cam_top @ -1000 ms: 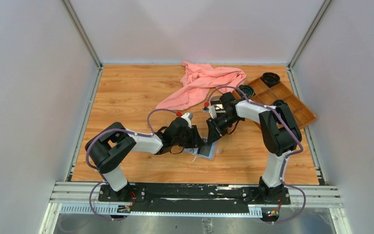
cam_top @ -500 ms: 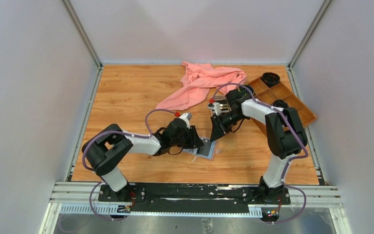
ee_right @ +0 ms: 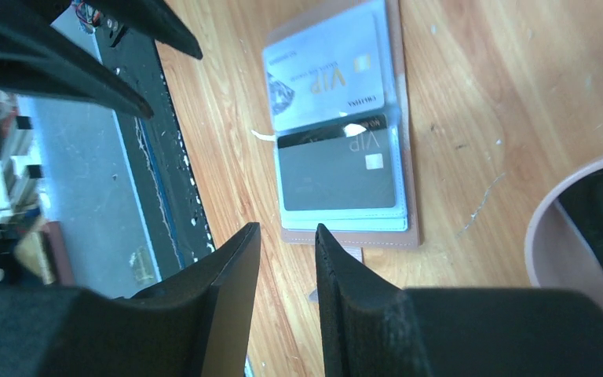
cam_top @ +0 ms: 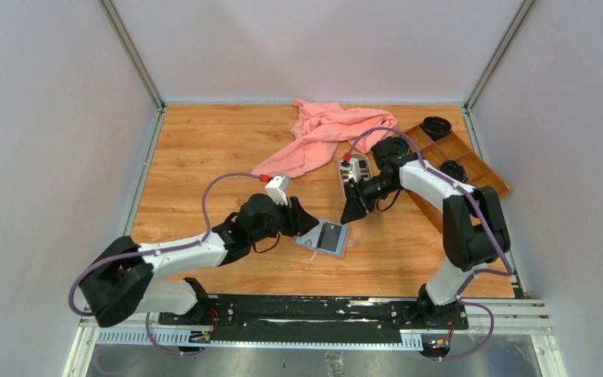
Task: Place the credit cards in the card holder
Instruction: Insert the credit card into the card holder.
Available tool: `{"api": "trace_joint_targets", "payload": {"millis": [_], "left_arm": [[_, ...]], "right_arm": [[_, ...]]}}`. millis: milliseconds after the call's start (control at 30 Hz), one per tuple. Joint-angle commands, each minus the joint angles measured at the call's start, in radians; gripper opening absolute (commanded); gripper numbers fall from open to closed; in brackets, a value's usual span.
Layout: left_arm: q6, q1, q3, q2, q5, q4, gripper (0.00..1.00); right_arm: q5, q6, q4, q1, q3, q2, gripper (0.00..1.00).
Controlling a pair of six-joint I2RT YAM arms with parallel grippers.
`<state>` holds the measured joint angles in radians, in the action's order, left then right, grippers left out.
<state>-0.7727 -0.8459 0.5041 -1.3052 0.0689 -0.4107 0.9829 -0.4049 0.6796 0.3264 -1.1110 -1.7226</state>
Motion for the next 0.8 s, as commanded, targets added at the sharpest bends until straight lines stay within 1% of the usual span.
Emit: {"api": "trace_joint_targets", "payload": {"millis": [0,33,67,133,167,200,233,267,300,433,500,533,600,633,767], "left_arm": [[0.095,-0.003,-0.069,0.156,-0.067,-0.007,0.44],[0.106,-0.002,-0.08,0.187,-0.067,-0.007,0.45],[0.114,-0.002,-0.092,0.214,-0.091,-0.007,0.5],[0.122,0.001,-0.111,0.263,-0.097,-0.008,0.59],[0.124,0.004,-0.123,0.28,-0.097,-0.008,0.66],[0.121,0.007,-0.13,0.294,-0.095,-0.009,0.75],[0.116,0.013,-0.137,0.303,-0.095,-0.009,0.89],[0.106,0.018,-0.146,0.311,-0.094,-0.009,0.98],[0.096,0.026,-0.153,0.315,-0.087,-0.009,1.0],[0.074,0.039,-0.164,0.3,-0.056,-0.008,1.0],[0.059,0.037,-0.151,0.27,-0.034,-0.006,0.98],[0.054,0.028,-0.143,0.25,-0.032,-0.004,0.95],[0.058,-0.006,-0.124,0.211,-0.065,-0.002,0.94],[0.064,-0.026,-0.112,0.192,-0.108,0.011,0.94],[0.134,-0.148,-0.009,0.116,-0.323,0.184,0.94]], "right_arm": [[0.011,-0.098,0.03,-0.012,0.011,0.155,0.36],[0.008,-0.11,0.029,-0.012,0.014,0.182,0.36],[0.008,-0.117,0.028,-0.013,0.017,0.203,0.36],[0.006,-0.12,0.021,-0.016,0.026,0.241,0.36],[0.009,-0.113,0.014,-0.017,0.032,0.254,0.36],[0.016,-0.104,0.008,-0.019,0.042,0.264,0.36],[0.022,-0.102,0.008,-0.02,0.05,0.269,0.36],[0.027,-0.101,0.008,-0.021,0.057,0.271,0.36],[0.028,-0.101,0.007,-0.023,0.063,0.271,0.36],[0.019,-0.101,0.007,-0.032,0.064,0.258,0.36],[0.007,-0.103,0.008,-0.037,0.06,0.25,0.36],[0.0,-0.104,0.008,-0.039,0.059,0.246,0.36],[-0.007,-0.104,0.008,-0.046,0.059,0.242,0.36],[-0.008,-0.104,0.008,-0.05,0.059,0.24,0.36],[-0.015,-0.103,0.008,-0.066,0.056,0.23,0.36]]}}
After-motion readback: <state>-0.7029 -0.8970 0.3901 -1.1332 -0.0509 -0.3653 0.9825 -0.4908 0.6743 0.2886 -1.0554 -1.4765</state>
